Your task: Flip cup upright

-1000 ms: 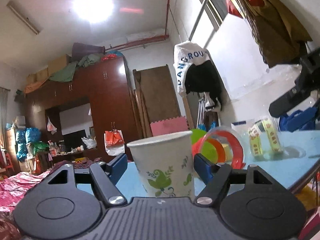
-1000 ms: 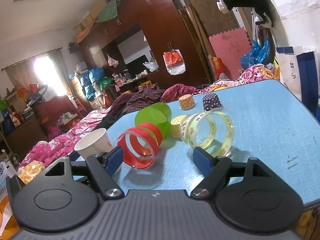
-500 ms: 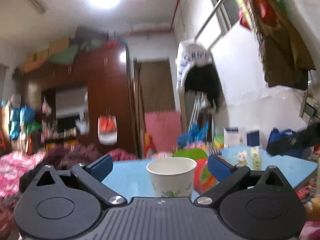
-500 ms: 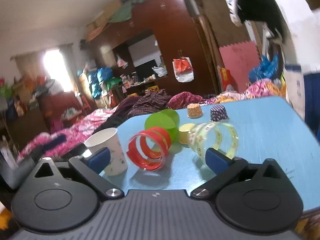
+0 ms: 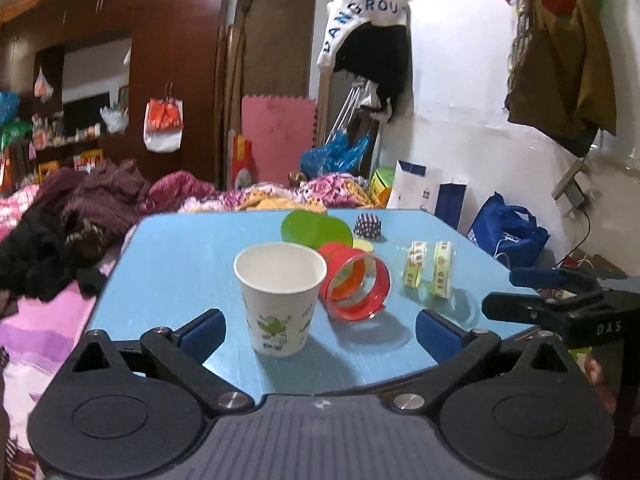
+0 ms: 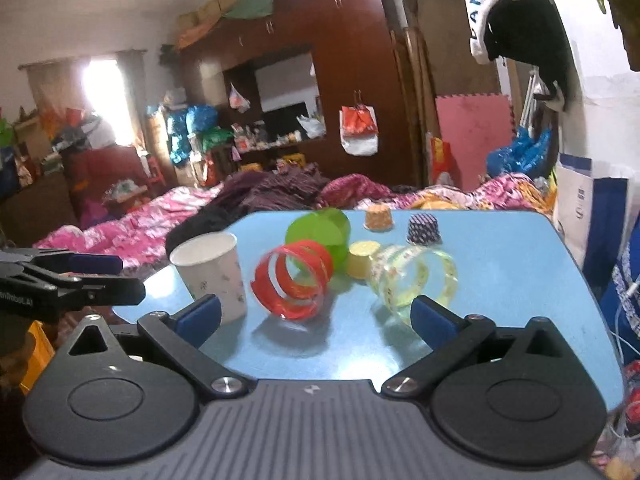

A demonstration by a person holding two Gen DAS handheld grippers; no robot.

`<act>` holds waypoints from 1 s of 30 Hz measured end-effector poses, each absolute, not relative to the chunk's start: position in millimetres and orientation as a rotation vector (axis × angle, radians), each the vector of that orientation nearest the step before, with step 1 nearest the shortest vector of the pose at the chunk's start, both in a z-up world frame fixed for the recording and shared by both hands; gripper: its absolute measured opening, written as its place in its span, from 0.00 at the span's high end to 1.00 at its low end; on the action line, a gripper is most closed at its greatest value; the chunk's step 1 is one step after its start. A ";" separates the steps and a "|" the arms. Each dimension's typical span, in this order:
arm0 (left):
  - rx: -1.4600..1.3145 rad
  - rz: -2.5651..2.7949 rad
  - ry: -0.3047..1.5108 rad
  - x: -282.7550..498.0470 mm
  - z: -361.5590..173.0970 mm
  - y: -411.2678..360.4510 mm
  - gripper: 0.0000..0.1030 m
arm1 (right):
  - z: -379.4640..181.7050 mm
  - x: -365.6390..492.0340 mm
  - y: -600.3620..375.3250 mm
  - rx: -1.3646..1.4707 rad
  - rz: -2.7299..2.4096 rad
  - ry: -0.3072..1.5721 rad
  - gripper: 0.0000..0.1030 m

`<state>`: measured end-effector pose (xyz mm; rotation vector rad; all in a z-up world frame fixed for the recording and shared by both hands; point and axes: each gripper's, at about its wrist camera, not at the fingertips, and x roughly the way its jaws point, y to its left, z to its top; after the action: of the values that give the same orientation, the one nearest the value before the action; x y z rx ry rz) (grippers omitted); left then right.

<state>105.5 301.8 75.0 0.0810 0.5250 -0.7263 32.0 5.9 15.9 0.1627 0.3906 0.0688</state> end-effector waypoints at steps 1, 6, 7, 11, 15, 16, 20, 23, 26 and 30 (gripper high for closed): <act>0.085 -0.721 0.536 107.0 72.8 301.8 0.01 | 14.7 31.7 7.2 0.160 0.063 0.399 0.01; 0.081 -0.692 0.565 112.8 67.2 303.9 0.01 | 10.8 32.9 11.0 0.134 0.063 0.421 0.01; 0.080 -0.685 0.565 112.2 68.0 304.3 0.01 | 9.7 29.9 11.5 0.131 0.059 0.417 0.01; 0.083 -0.662 0.561 111.6 67.2 305.9 0.01 | 10.9 30.2 11.0 0.132 0.068 0.416 0.01; 0.089 -0.647 0.561 110.6 68.3 302.3 0.01 | 10.6 31.1 13.0 0.121 0.071 0.422 0.01; 0.089 -0.645 0.562 110.1 68.6 301.7 0.01 | 10.6 30.9 13.1 0.121 0.072 0.422 0.01; 0.099 -0.643 0.562 108.6 68.6 298.2 0.01 | 11.9 29.8 13.5 0.112 0.074 0.422 0.01; 0.105 -0.636 0.558 107.1 70.0 295.9 0.01 | 14.2 28.0 13.0 0.108 0.074 0.420 0.01; 0.108 -0.636 0.552 105.3 71.3 294.8 0.01 | 17.0 26.1 12.7 0.106 0.074 0.414 0.01; 0.114 -0.638 0.549 103.6 71.7 292.9 0.01 | 20.5 23.5 13.1 0.100 0.074 0.403 0.01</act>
<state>103.6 292.9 71.7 0.1136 0.5486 -0.6377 23.5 13.1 20.5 0.0997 0.4029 0.0739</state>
